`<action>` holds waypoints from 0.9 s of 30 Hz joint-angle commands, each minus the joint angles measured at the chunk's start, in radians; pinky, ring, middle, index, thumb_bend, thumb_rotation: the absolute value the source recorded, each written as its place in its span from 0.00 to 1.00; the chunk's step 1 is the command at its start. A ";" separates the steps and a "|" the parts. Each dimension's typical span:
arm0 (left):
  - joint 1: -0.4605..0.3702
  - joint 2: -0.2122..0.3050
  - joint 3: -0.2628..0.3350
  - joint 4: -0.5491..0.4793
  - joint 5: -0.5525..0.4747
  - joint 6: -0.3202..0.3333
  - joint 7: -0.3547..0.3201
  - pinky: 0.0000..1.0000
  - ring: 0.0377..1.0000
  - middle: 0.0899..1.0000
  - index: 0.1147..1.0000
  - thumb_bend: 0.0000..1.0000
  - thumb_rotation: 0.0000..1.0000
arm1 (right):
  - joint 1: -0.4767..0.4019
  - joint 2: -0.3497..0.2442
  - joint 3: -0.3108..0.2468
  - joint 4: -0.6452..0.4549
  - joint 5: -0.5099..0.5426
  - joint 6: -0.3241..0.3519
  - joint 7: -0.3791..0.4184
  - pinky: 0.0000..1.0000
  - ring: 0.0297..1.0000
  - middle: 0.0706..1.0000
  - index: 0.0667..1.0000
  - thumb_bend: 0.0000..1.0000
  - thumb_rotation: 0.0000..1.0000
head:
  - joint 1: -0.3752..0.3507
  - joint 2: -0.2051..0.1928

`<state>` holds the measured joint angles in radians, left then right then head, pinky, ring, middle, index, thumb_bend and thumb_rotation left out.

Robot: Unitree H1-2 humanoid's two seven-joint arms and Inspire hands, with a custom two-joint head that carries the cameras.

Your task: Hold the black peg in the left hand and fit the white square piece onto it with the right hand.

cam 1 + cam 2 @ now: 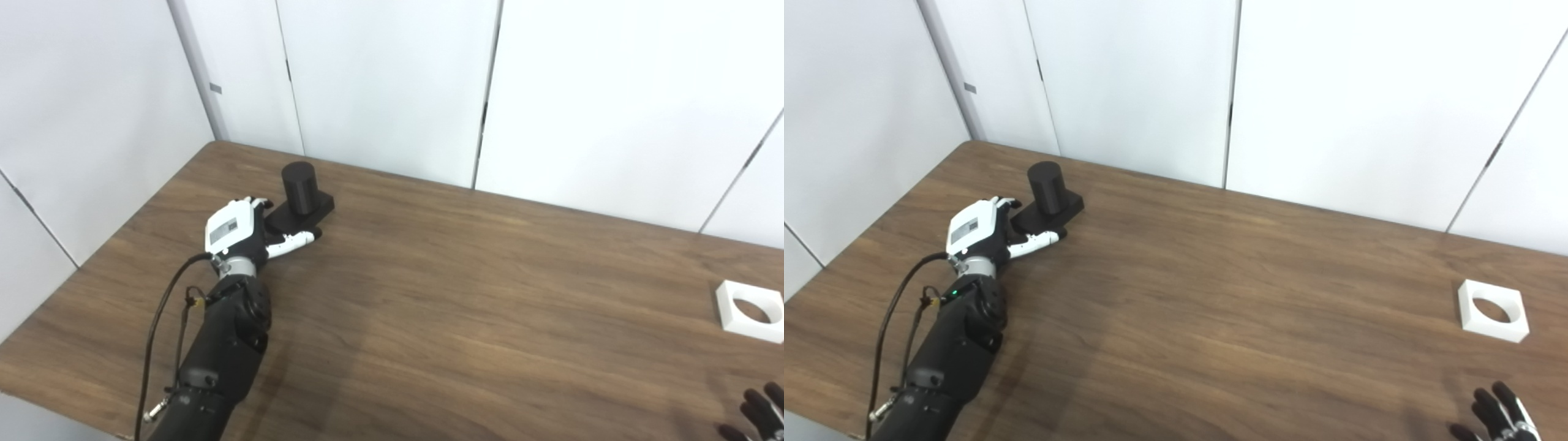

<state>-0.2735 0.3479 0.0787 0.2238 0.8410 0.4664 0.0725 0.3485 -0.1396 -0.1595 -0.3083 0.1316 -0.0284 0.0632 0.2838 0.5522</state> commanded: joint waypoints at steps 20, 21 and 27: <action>-0.077 0.023 0.010 0.096 0.036 0.003 0.077 1.00 0.95 0.87 0.74 1.00 0.65 | -0.010 -0.005 0.012 -0.021 -0.009 -0.014 -0.001 0.92 0.92 0.88 0.93 0.81 1.00 | 0.001 -0.003; -0.077 0.021 0.011 0.098 0.038 0.003 0.078 1.00 0.95 0.87 0.74 1.00 0.65 | -0.010 -0.005 0.012 -0.022 -0.007 -0.012 0.000 0.92 0.92 0.88 0.93 0.81 1.00 | 0.001 -0.002; -0.075 0.026 -0.008 0.118 0.094 0.003 0.082 1.00 0.93 0.84 0.66 1.00 0.52 | -0.010 -0.005 0.010 -0.020 0.000 -0.010 0.001 0.95 0.93 0.89 0.93 0.82 0.99 | 0.004 -0.001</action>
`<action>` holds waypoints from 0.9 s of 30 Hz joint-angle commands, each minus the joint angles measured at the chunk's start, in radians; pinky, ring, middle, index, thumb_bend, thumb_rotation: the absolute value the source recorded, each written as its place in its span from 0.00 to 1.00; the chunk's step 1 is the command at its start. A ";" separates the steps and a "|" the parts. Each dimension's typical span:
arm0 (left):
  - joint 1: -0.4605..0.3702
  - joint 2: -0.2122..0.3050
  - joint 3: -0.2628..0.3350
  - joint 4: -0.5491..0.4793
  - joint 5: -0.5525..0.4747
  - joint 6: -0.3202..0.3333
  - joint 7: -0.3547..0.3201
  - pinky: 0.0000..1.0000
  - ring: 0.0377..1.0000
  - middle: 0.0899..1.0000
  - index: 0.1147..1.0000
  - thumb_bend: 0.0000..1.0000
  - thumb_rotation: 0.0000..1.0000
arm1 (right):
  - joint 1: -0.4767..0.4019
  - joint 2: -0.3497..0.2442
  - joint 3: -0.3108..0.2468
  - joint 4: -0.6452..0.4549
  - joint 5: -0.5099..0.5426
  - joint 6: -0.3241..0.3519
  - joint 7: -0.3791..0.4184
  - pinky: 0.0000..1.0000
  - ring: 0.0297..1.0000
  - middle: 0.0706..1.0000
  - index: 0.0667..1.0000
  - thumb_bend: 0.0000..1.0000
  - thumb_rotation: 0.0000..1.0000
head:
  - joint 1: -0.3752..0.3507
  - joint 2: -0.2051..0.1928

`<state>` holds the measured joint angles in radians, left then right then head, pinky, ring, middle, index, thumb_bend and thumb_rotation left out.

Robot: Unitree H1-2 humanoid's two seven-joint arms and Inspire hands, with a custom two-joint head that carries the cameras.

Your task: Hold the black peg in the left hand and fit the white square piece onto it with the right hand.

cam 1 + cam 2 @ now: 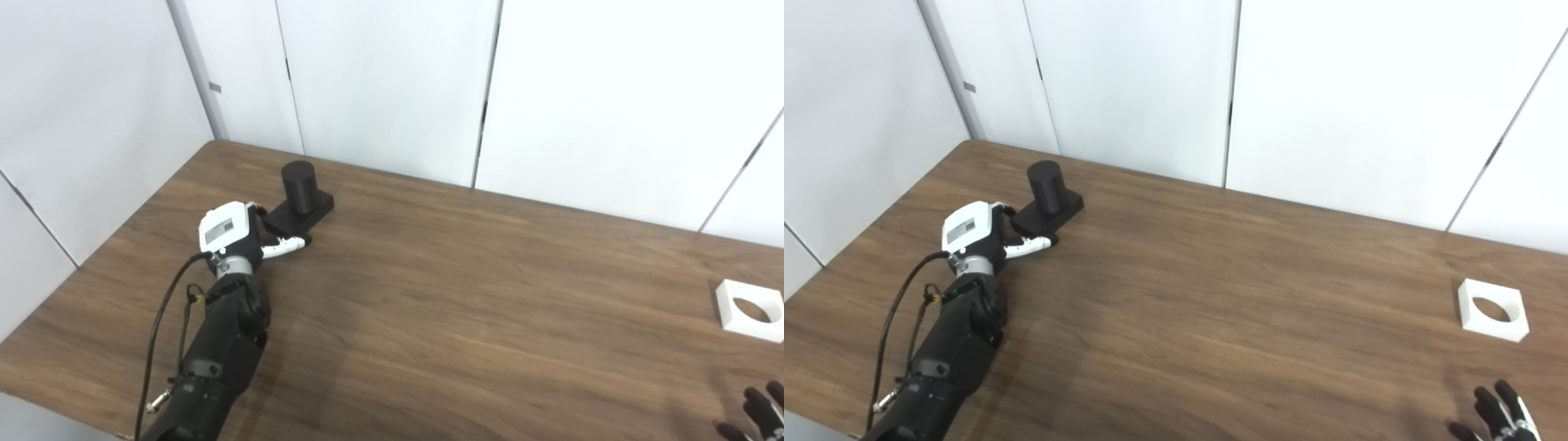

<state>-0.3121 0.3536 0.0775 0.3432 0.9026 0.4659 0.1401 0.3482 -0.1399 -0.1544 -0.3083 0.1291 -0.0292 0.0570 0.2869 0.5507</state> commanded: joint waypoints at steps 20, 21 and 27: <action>-0.038 0.020 -0.044 0.031 0.060 0.004 0.059 1.00 0.87 0.76 0.57 0.90 0.45 | -0.007 -0.003 0.009 -0.026 0.000 -0.011 0.008 0.94 0.92 0.88 0.93 0.84 0.99 | -0.006 0.008; -0.038 0.020 -0.045 0.032 0.055 0.004 0.063 1.00 0.87 0.76 0.57 0.90 0.45 | -0.007 -0.004 0.010 -0.026 -0.001 -0.012 0.009 0.94 0.92 0.88 0.93 0.84 0.99 | -0.007 0.008; -0.046 0.016 -0.050 0.049 0.041 0.004 0.083 1.00 0.86 0.76 0.60 0.95 0.52 | -0.005 -0.001 0.011 -0.031 -0.010 -0.009 0.004 0.94 0.91 0.87 0.93 0.85 0.99 | -0.006 0.010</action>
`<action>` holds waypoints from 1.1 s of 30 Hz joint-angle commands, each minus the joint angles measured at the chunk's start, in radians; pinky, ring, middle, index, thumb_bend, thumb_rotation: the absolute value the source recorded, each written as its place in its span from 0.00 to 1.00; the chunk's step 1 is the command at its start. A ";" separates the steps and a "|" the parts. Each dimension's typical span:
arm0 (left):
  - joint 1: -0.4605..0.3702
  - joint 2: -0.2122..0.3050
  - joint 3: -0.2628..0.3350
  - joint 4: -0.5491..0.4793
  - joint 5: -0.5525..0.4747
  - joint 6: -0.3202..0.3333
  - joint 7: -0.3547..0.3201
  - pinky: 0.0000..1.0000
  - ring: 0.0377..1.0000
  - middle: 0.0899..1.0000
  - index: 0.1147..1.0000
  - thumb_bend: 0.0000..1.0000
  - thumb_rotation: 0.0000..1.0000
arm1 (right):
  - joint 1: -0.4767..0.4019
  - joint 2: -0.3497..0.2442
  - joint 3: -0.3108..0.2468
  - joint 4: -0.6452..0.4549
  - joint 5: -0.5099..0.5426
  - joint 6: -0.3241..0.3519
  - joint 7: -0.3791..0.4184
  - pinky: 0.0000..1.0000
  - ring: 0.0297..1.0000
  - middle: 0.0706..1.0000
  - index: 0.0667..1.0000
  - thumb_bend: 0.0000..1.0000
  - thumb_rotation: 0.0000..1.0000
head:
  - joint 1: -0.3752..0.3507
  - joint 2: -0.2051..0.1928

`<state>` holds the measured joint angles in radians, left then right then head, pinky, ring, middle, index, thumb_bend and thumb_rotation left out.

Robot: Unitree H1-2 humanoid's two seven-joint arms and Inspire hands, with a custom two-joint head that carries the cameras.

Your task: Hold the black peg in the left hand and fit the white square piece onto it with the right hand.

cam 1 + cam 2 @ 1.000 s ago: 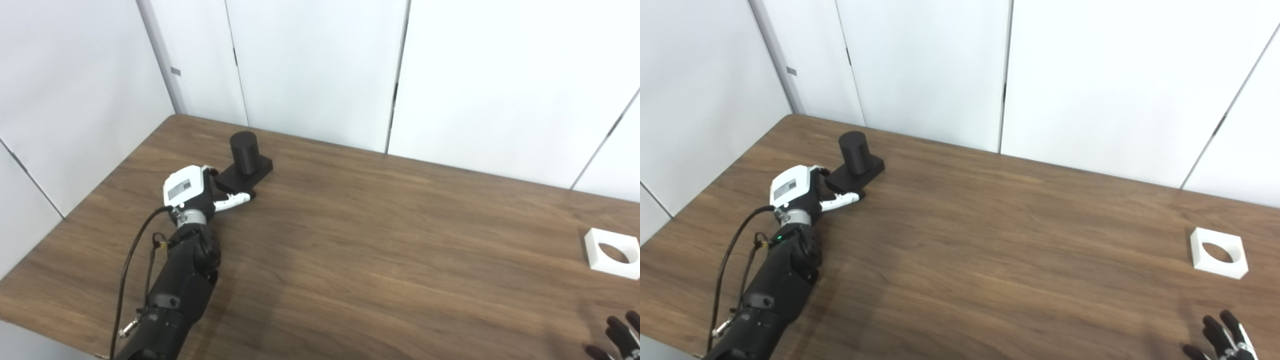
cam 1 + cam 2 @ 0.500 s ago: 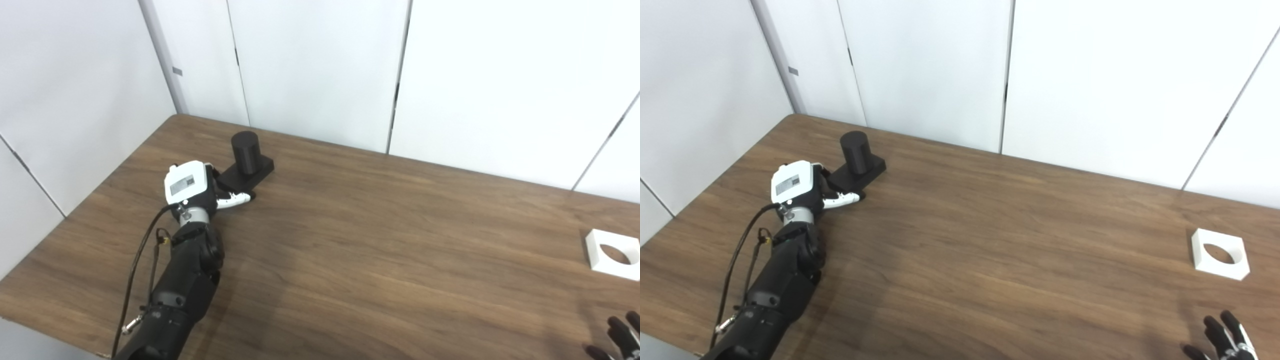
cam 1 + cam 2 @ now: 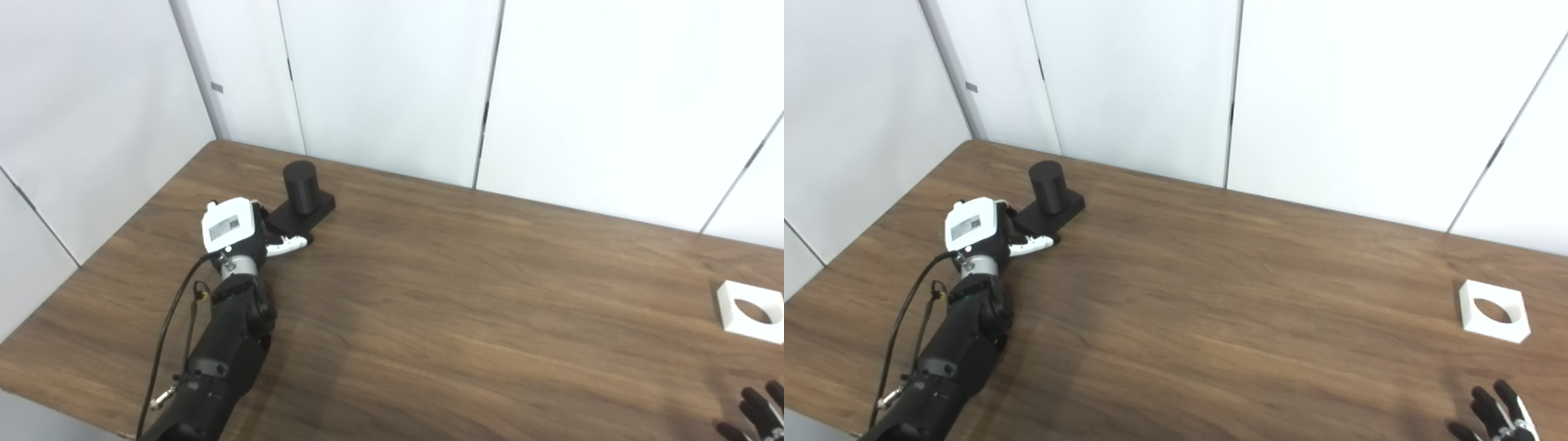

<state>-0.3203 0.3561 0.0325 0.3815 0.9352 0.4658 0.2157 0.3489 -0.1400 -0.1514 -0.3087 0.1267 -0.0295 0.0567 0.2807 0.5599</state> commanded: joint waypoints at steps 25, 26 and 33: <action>-0.065 0.020 -0.045 0.046 -0.052 0.002 0.052 0.99 0.88 0.83 0.71 1.00 0.57 | -0.013 0.004 0.013 -0.021 -0.019 -0.032 0.000 0.93 0.90 0.86 0.91 0.86 0.98 | -0.003 -0.002; -0.065 0.021 -0.049 0.047 -0.059 0.000 0.058 0.99 0.88 0.82 0.70 1.00 0.56 | -0.014 0.004 0.013 -0.019 -0.017 -0.035 0.002 0.93 0.91 0.87 0.92 0.85 0.98 | -0.003 -0.002; -0.061 0.025 -0.058 0.043 -0.113 -0.028 0.114 0.98 0.85 0.77 0.57 0.93 0.44 | -0.015 0.006 0.015 -0.019 -0.024 -0.030 -0.003 0.93 0.90 0.86 0.91 0.85 0.98 | -0.006 0.001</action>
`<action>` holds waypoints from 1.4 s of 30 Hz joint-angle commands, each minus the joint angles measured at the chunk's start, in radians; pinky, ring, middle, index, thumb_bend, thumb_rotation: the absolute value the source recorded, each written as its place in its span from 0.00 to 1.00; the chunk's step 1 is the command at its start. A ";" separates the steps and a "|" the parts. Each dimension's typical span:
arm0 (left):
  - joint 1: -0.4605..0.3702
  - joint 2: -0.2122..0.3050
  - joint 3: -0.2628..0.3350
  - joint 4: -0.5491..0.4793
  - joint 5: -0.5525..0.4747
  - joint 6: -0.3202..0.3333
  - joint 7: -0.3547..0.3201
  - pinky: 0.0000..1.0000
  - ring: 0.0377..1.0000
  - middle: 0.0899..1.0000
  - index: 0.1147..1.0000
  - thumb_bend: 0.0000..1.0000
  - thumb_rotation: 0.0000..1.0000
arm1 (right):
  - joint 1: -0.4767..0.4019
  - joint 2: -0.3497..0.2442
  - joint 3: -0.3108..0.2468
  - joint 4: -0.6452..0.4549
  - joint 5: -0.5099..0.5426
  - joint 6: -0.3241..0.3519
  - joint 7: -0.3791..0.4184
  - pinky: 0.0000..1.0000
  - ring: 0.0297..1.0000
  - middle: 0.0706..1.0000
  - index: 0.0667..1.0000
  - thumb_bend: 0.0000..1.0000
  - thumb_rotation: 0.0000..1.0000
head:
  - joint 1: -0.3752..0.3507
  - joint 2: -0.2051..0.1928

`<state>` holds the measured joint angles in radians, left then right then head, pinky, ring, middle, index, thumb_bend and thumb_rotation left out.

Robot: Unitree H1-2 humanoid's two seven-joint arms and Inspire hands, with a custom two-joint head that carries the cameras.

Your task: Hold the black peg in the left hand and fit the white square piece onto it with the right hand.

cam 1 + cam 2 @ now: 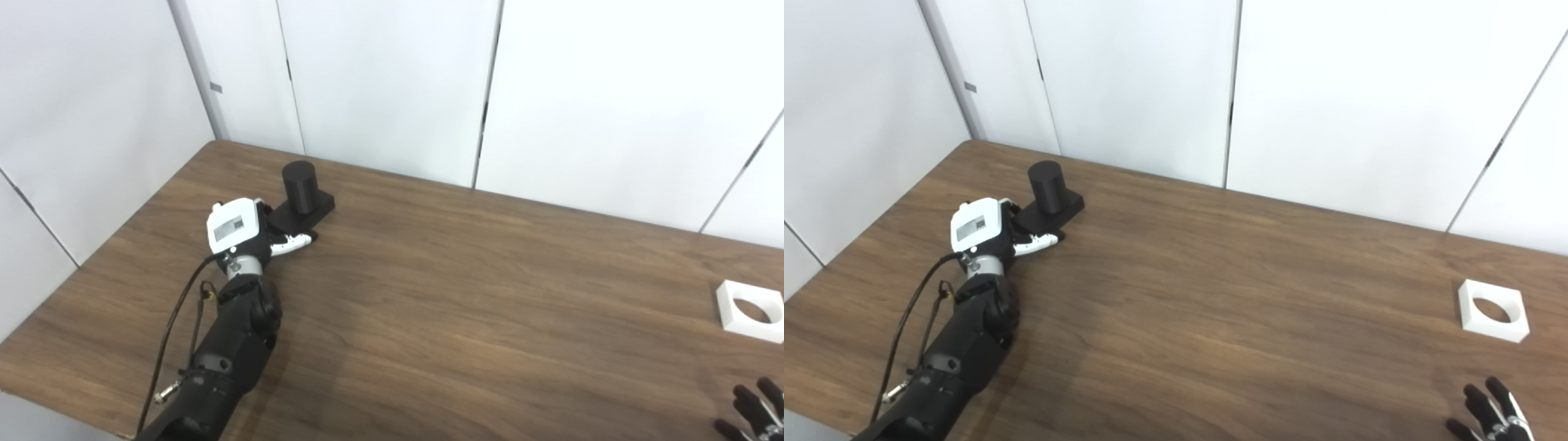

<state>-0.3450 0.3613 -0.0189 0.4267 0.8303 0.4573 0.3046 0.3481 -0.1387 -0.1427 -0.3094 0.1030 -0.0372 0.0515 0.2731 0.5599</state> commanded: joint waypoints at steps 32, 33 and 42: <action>0.162 -0.017 -0.056 -0.310 -0.161 -0.171 0.064 0.73 0.77 0.67 0.42 0.52 0.05 | -0.029 0.003 0.043 -0.017 -0.018 -0.025 -0.005 1.00 0.98 0.92 0.97 0.82 1.00 | -0.073 0.021; 0.182 -0.022 -0.066 -0.344 -0.164 -0.175 0.046 0.72 0.77 0.68 0.42 0.52 0.05 | -0.029 0.001 0.046 -0.019 -0.011 -0.021 -0.001 1.00 0.99 0.94 0.98 0.82 1.00 | -0.076 0.022; 0.321 -0.061 -0.150 -0.554 -0.138 -0.209 -0.076 0.70 0.78 0.70 0.42 0.52 0.05 | -0.023 0.031 0.060 -0.084 0.002 0.077 -0.025 1.00 1.00 0.97 1.00 0.72 1.00 | -0.147 0.059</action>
<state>-0.0194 0.2938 -0.1554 -0.0845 0.6765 0.2722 0.2463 0.3366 -0.1344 -0.0866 -0.3551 0.0994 0.0362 0.0329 0.1260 0.6181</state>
